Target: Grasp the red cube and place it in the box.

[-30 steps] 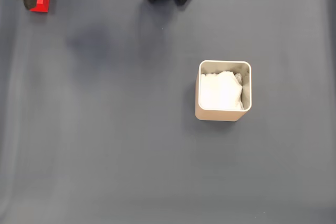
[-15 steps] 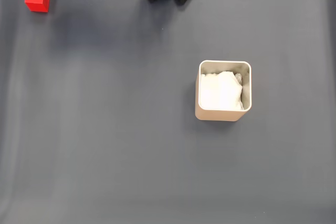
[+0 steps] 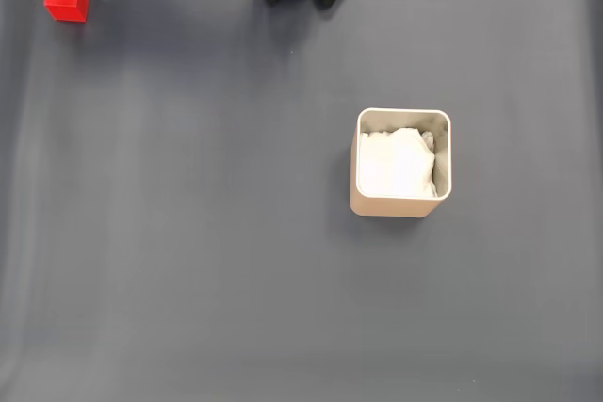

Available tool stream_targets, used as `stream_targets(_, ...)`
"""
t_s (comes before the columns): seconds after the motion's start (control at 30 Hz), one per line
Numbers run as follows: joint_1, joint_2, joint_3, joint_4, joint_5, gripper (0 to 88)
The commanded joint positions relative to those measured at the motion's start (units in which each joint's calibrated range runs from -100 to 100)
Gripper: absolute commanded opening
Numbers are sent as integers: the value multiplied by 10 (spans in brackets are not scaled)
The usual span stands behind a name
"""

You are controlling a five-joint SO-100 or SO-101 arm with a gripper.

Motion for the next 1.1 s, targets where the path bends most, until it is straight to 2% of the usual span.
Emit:
stream_targets(0.0,7,-34,7,-6,0,45)
stream_targets(0.13,11,-46,27,-6,-5,92)
stream_targets(0.3,17,-65,52,-7,-10,256)
stream_targets(0.47,20,-78,67,-16,-22,379)
stream_targets(0.77,20,-80,89,-60,-36,475)
stream_targets(1.07,19,-87,124,-102,-40,497)
